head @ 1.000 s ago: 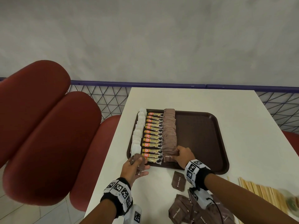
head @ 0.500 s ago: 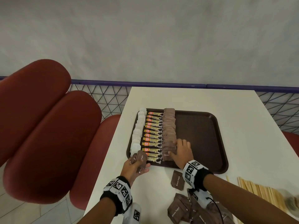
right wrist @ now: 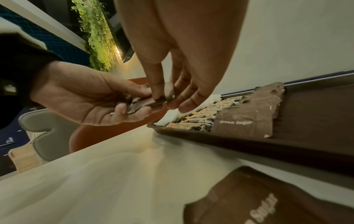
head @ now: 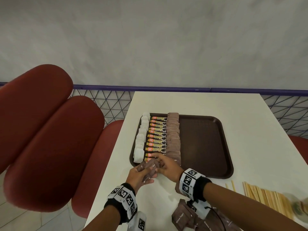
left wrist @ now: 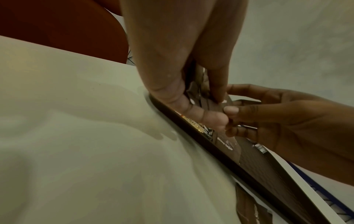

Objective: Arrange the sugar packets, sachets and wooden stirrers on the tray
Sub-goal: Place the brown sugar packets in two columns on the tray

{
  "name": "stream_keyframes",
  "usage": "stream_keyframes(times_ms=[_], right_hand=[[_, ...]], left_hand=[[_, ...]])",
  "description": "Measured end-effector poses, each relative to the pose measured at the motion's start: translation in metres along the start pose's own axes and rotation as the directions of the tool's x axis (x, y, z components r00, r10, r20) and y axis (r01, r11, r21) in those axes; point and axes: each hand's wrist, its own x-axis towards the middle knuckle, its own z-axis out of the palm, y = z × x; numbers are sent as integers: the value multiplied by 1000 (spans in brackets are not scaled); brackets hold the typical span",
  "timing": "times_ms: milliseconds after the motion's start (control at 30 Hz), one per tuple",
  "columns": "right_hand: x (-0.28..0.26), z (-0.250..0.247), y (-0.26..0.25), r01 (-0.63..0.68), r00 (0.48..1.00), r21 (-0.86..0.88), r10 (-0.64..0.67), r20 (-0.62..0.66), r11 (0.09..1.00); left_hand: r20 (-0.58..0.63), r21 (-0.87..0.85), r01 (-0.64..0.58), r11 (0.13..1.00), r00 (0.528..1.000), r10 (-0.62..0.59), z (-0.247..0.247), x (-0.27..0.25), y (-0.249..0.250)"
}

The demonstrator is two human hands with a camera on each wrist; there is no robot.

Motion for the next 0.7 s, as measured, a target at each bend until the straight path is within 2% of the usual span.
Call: stream_keyframes(times_ms=[200,333,400,467,533,700], right_hand=[[-7,-17,1,-14,986,-19,11,-166,1000],[-11,-41,4,-159,909,-78,116,-400,984],[-12,-52,9,-228,876,-63,177,-448,972],[-16,-58,13,-275,865,-40,229,-446,961],[-19,-59,17,-293,880,-29,257,-400,956],[-20,-54,25,-356,897,-117,304,-322,927]], left_hand=[[15,-22,30,999,999,-30,3,1,-1],[13,-102,55,993,998,-54,1,3,2],[-3,-96,51,994,999,-52,0,3,2],[-26,-81,44,996,999,-47,0,5,2],[-48,-49,28,998,998,-30,-1,5,2],[-89,-2,-19,1000,996,18,0,6,4]])
